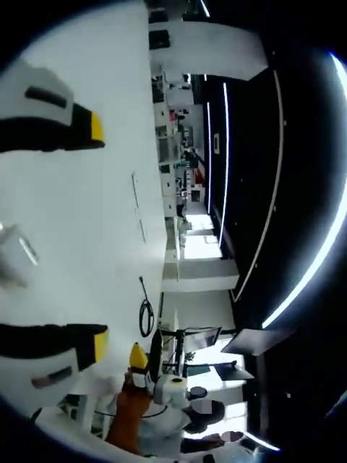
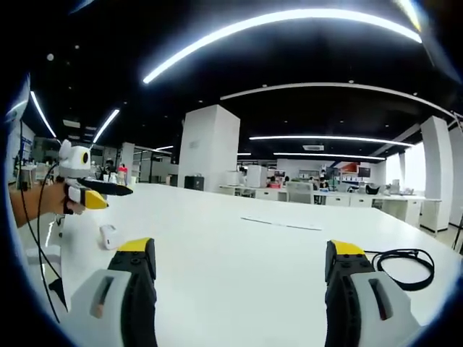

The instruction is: Plug the desk Type‑C cable into the charger adapter.

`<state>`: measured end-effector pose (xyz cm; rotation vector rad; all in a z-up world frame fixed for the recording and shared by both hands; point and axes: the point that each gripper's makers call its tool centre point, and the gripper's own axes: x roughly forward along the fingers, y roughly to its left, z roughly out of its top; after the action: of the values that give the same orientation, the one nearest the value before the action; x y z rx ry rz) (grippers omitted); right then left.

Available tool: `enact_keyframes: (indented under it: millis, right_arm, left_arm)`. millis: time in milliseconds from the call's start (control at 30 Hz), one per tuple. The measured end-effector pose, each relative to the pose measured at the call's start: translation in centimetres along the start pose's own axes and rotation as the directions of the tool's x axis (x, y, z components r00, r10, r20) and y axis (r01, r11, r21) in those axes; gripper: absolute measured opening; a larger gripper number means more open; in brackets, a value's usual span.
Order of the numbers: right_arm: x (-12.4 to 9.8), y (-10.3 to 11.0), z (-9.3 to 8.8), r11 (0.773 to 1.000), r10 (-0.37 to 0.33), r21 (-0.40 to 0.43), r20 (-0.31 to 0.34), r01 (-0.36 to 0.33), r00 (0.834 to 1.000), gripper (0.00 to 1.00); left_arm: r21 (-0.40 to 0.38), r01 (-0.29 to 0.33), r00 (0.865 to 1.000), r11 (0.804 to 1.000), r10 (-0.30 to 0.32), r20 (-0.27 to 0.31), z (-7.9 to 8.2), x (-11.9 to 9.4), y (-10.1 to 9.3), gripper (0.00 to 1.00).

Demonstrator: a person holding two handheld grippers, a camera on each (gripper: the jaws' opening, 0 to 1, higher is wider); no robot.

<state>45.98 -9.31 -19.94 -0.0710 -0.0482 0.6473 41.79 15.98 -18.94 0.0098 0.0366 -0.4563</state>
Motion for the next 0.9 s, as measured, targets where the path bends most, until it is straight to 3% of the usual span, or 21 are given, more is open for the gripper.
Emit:
enact_keyframes:
  millis: [200, 367, 900]
  right_arm:
    - [0.12, 0.08, -0.13, 1.000, 0.003, 0.001, -0.002, -0.003, 1.000, 0.99]
    - [0.12, 0.04, -0.25, 1.000, 0.002, 0.003, -0.004, -0.002, 1.000, 0.99]
    - [0.06, 0.00, -0.36, 1.000, 0.001, 0.002, -0.009, -0.001, 1.000, 0.99]
  left_arm:
    - [-0.005, -0.034, 0.999, 0.999, 0.034, 0.004, -0.41, -0.47, 0.14, 1.00]
    - [-0.010, -0.046, 0.998, 0.999, 0.046, 0.040, -0.05, -0.67, 0.20, 1.00]
    - [-0.002, -0.054, 0.998, 0.999, 0.054, 0.032, -0.15, -0.37, 0.34, 1.00]
